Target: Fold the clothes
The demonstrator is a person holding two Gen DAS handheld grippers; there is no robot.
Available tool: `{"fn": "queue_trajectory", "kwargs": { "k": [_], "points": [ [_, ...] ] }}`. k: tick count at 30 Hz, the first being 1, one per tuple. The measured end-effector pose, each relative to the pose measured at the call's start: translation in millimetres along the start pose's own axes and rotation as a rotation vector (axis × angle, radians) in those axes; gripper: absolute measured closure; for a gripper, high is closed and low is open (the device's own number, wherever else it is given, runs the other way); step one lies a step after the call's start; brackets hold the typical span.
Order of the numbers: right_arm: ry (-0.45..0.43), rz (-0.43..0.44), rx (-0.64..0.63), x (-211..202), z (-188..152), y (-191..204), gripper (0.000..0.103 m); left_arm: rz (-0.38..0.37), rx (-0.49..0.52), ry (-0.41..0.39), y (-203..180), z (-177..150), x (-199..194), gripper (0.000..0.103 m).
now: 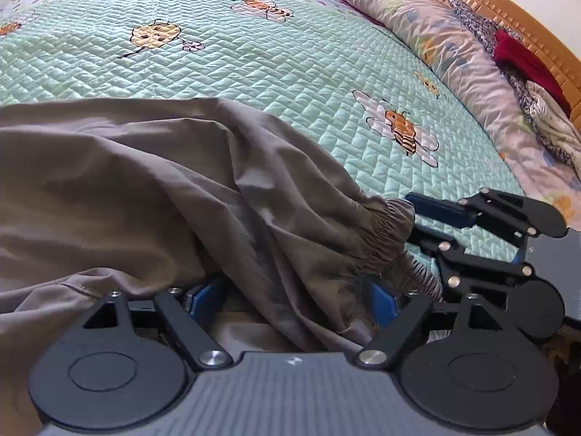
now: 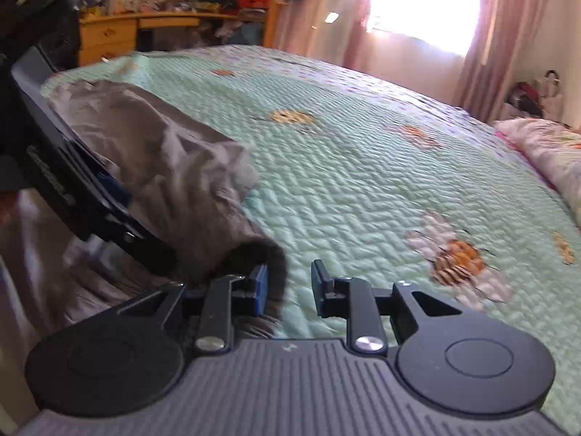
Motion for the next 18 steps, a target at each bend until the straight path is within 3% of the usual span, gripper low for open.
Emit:
{"fn": "queue_trajectory", "kwargs": {
  "k": [5,9,11,14,18],
  "points": [
    [-0.008,-0.007,-0.094,14,11,17,0.075,-0.032,-0.022,-0.021,3,0,-3,0.018],
    [-0.004,-0.032,-0.088,29,27,8,0.083,-0.119,-0.125,-0.070,20,1,-30,0.019],
    [-0.012,-0.115,-0.080,30,35,-7,0.088,-0.135,-0.142,-0.120,33,-2,-53,0.019],
    [-0.004,-0.270,0.109,27,41,-70,0.090,-0.091,-0.123,-0.182,57,-9,-84,0.017],
    [0.081,-0.396,0.337,33,19,-119,0.092,-0.047,-0.132,-0.155,85,-25,-90,0.016]
  ]
}}
Point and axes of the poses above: each gripper's, at about its wrist camera, not at the fingertips, and x roughly the way its jaws point, y to its left, z to its top, the point moved 8 cm from there along x, roughly the way its jaws point, and after that the axes turned 1 degree about -x, right-handed, at the moved point
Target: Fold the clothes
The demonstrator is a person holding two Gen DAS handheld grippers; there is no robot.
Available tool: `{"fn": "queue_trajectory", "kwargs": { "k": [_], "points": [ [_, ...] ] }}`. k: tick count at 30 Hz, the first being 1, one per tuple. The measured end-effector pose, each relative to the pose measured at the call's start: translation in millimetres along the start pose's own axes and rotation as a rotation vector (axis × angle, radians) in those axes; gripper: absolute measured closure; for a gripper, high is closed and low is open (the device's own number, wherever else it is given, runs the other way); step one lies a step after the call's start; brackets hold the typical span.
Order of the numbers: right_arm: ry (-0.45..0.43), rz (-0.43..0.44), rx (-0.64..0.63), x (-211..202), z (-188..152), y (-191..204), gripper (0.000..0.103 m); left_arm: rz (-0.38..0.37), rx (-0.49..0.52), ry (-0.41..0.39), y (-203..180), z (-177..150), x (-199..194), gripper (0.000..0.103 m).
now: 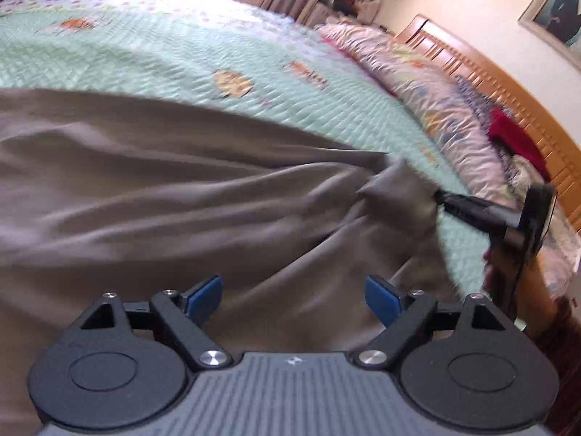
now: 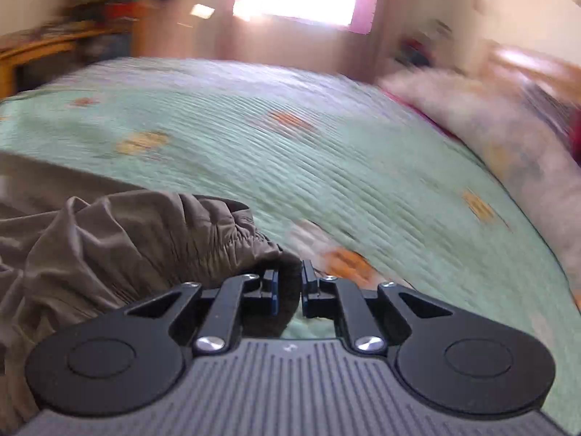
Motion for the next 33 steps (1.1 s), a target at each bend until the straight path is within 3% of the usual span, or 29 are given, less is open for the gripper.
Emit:
{"fn": "queue_trajectory", "kwargs": {
  "k": [6,8,10,12,17,22,27,29,31,33],
  "points": [
    [0.027,0.194,0.310,7,-13,-29,0.087,-0.003,-0.029,0.027,17,-12,4,0.016],
    [0.016,0.193,0.367,-8,-16,-40,0.085,-0.008,-0.016,0.026,17,-15,1,0.016],
    [-0.018,0.266,0.415,-33,-19,-42,0.085,-0.011,-0.006,0.025,17,-15,0,0.016],
    [-0.007,0.388,0.431,-55,-27,-32,0.085,-0.018,-0.005,0.022,16,-17,-5,0.016],
    [0.102,0.540,0.398,-75,-57,-4,0.085,-0.019,-0.004,0.020,17,-26,-20,0.016],
    [0.150,0.592,0.425,-62,-70,-2,0.084,-0.007,0.002,0.020,17,-31,-34,0.016],
    [0.146,0.592,0.362,-65,-75,-2,0.083,0.009,0.015,0.009,17,-30,-42,0.016],
    [0.117,0.586,0.348,-69,-74,-5,0.074,0.010,0.022,0.007,16,-31,-44,0.016],
    [0.130,0.560,0.375,-61,-75,-11,0.059,0.012,0.026,0.007,16,-31,-45,0.015],
    [0.157,0.579,0.423,-50,-74,-14,0.052,0.015,0.019,0.016,17,-32,-44,0.015]
  ]
}}
Point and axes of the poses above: each gripper's, at about its wrist camera, not at the fingertips, and x roughly the way its jaws point, y to its left, z to its top, the point moved 8 cm from there along x, roughly the way its jaws point, and after that the axes turned 1 degree about -x, right-handed, at the moved point
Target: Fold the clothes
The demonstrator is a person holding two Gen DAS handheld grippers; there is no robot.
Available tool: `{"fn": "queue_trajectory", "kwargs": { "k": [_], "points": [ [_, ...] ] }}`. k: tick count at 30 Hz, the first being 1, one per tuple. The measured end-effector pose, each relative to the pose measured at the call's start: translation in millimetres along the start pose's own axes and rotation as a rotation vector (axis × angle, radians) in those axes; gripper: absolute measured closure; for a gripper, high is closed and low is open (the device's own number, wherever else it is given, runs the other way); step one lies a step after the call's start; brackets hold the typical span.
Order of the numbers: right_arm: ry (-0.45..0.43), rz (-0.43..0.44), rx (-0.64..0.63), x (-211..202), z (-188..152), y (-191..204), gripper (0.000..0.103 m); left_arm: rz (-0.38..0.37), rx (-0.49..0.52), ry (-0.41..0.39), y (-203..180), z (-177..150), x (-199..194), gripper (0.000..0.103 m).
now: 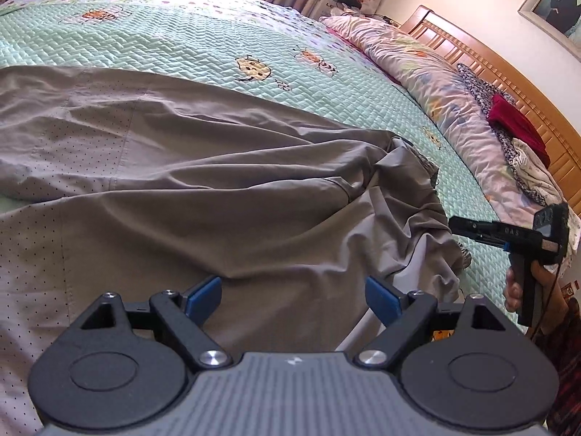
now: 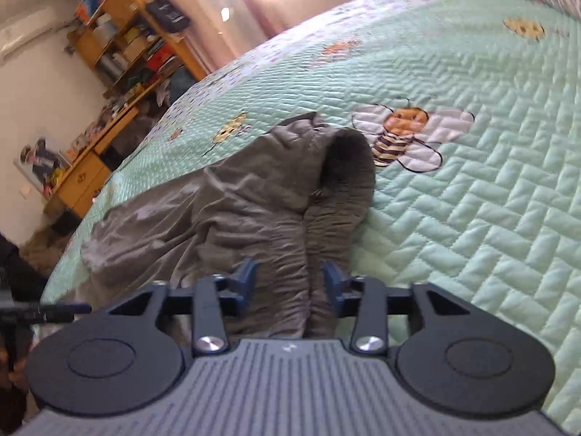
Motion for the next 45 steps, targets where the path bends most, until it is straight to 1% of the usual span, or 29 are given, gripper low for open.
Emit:
{"fn": "queue_trajectory", "kwargs": {
  "k": [2,4,7,9,11,12,14,17,19,21,22,23,25,27,30,31,32,34,35,36,37,38,39,41,45],
  "points": [
    [0.011,0.025,0.057,6,5,-7,0.052,0.003,-0.004,0.005,1,0,0,0.015],
    [0.019,0.080,0.101,9,7,-9,0.051,0.005,-0.006,0.006,3,-1,-1,0.015],
    [0.037,0.143,0.129,9,4,-9,0.052,0.006,-0.020,0.002,6,1,-2,0.015],
    [0.051,0.171,0.114,6,0,-4,0.053,0.004,-0.025,-0.001,7,2,-3,0.015],
    [0.067,0.172,0.077,5,-5,2,0.059,0.002,-0.029,-0.002,8,2,-4,0.015],
    [0.078,0.167,0.054,6,-8,5,0.065,0.003,-0.028,-0.002,8,2,-5,0.015],
    [0.099,0.145,0.003,8,-13,13,0.072,0.005,-0.026,-0.002,7,2,-6,0.015],
    [0.112,0.123,-0.059,5,-19,26,0.092,0.001,-0.024,0.003,7,1,-10,0.015],
    [0.107,0.131,-0.079,-5,-23,34,0.098,0.004,-0.028,0.015,10,-3,-15,0.015],
    [0.059,0.179,-0.038,-31,-24,35,0.100,0.003,-0.032,0.027,14,-8,-21,0.015],
    [0.029,0.173,-0.018,-45,-23,29,0.100,0.001,-0.032,0.030,16,-10,-25,0.015],
    [0.007,0.144,-0.002,-59,-23,21,0.100,0.000,-0.029,0.034,19,-14,-29,0.015],
    [-0.018,0.053,0.041,-81,-25,-5,0.101,0.007,-0.024,0.043,24,-22,-37,0.015],
    [-0.010,-0.044,0.062,-92,-30,-24,0.103,0.018,-0.025,0.052,32,-30,-44,0.015],
    [0.006,-0.101,0.072,-98,-44,-30,0.103,0.035,-0.036,0.060,43,-40,-52,0.015],
    [0.000,-0.115,0.077,-99,-48,-30,0.102,0.043,-0.036,0.058,46,-43,-55,0.015],
    [-0.027,-0.097,0.091,-100,-48,-26,0.102,0.053,-0.038,0.054,48,-44,-57,0.015],
    [-0.079,-0.062,0.117,-104,-50,-20,0.095,0.059,-0.047,0.046,52,-45,-62,0.015],
    [-0.104,-0.041,0.127,-106,-51,-16,0.093,0.058,-0.051,0.042,54,-45,-64,0.015],
    [-0.121,-0.017,0.127,-108,-52,-10,0.085,0.060,-0.050,0.039,54,-45,-65,0.015],
    [-0.125,-0.007,0.118,-108,-53,-4,0.070,0.061,-0.048,0.037,54,-45,-67,0.015],
    [-0.122,-0.006,0.109,-107,-55,-1,0.062,0.063,-0.045,0.034,55,-44,-68,0.015],
    [-0.115,-0.009,0.104,-105,-57,0,0.051,0.065,-0.042,0.032,55,-44,-69,0.015],
    [-0.097,-0.030,0.123,-98,-61,-3,0.050,0.070,-0.047,0.028,56,-42,-69,0.015],
    [-0.096,-0.030,0.178,-90,-66,-18,0.050,0.082,-0.068,0.032,57,-41,-66,0.015]
  ]
}}
Point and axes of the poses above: each gripper's, at about its wrist camera, not at the fingertips, and x roughly the way its jaws point, y to its left, z to its top, the point moved 8 cm from there along x, roughly the way its jaws point, and after that the axes turned 1 degree about -x, right-handed, at the moved point
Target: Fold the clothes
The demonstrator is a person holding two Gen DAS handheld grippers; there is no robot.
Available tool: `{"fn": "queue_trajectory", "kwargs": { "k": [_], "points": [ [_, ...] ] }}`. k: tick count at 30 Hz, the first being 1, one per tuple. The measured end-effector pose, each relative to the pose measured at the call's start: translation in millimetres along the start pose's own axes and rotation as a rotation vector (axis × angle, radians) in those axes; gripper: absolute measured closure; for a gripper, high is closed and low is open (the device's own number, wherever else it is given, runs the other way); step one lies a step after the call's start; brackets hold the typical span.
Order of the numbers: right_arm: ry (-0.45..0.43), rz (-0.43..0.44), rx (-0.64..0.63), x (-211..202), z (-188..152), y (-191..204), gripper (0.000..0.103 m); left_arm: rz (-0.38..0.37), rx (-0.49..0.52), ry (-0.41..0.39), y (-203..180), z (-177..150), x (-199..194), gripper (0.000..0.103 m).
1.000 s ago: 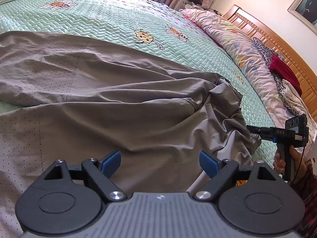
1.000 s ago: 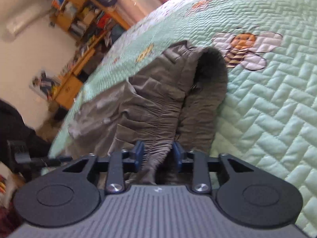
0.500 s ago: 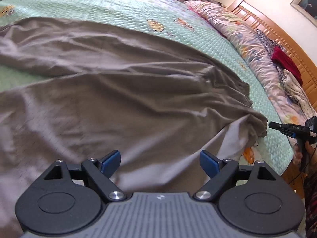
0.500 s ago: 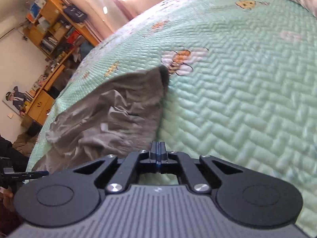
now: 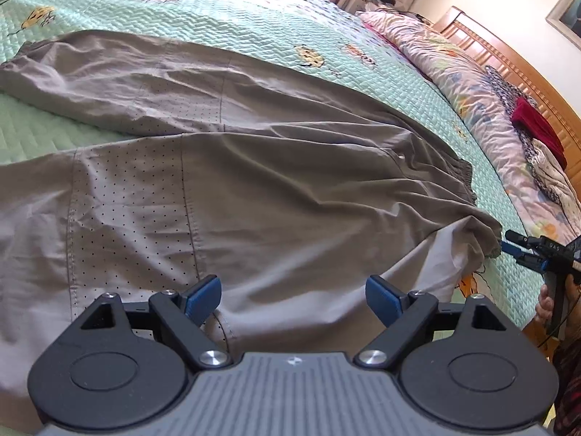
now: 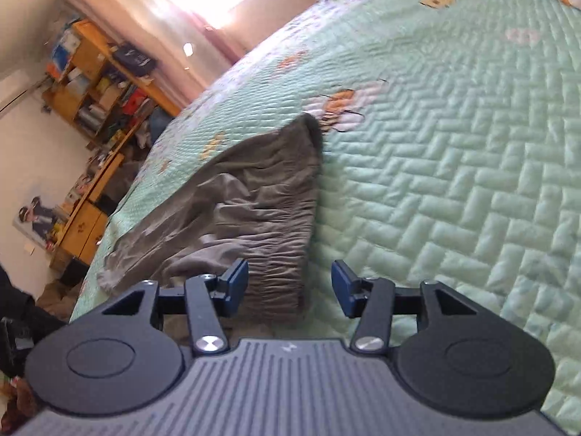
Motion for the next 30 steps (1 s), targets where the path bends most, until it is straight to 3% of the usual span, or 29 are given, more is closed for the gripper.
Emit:
{"fn": "queue_trajectory", "kwargs": {
  "k": [7,11,12,13,15,17,20,23,25,27,30],
  "points": [
    [0.035,0.213,0.020,14,0,18,0.052,0.022,0.002,0.004,-5,2,3,0.015],
    [0.100,0.247,-0.027,30,2,28,0.054,0.025,0.012,0.001,-9,3,2,0.015],
    [0.118,0.251,-0.046,35,2,31,0.062,0.028,0.015,0.003,-10,3,3,0.015],
    [0.133,0.254,-0.074,41,0,34,0.077,0.031,0.018,0.007,-10,3,3,0.015],
    [0.178,0.239,-0.144,50,-6,44,0.094,0.037,0.022,0.018,-10,1,4,0.015],
    [0.227,0.229,-0.223,48,-14,56,0.095,0.052,0.029,0.035,-8,-2,6,0.015],
    [0.282,0.282,-0.299,18,-13,67,0.096,0.088,0.036,0.048,1,-6,5,0.015],
    [0.213,0.085,-0.290,-10,20,23,0.096,0.083,0.039,0.062,9,-12,1,0.015],
    [0.219,-0.006,-0.261,-18,29,-2,0.095,0.082,0.049,0.077,14,-17,0,0.015],
    [0.264,-0.021,-0.236,-21,20,-9,0.091,0.080,0.051,0.085,20,-20,-2,0.015],
    [0.236,-0.071,-0.182,-34,13,-14,0.085,0.064,0.043,0.082,29,-23,-10,0.015]
  ]
}}
Point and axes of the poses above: each gripper's, at about its wrist camera, not at the fingertips, and x roughly the way its jaws point, y to its left, z to its top, the point moved 8 cm from there along x, roughly the way its jaws point, and after that the axes turned 1 degree about -x, right-handed, at the moved point
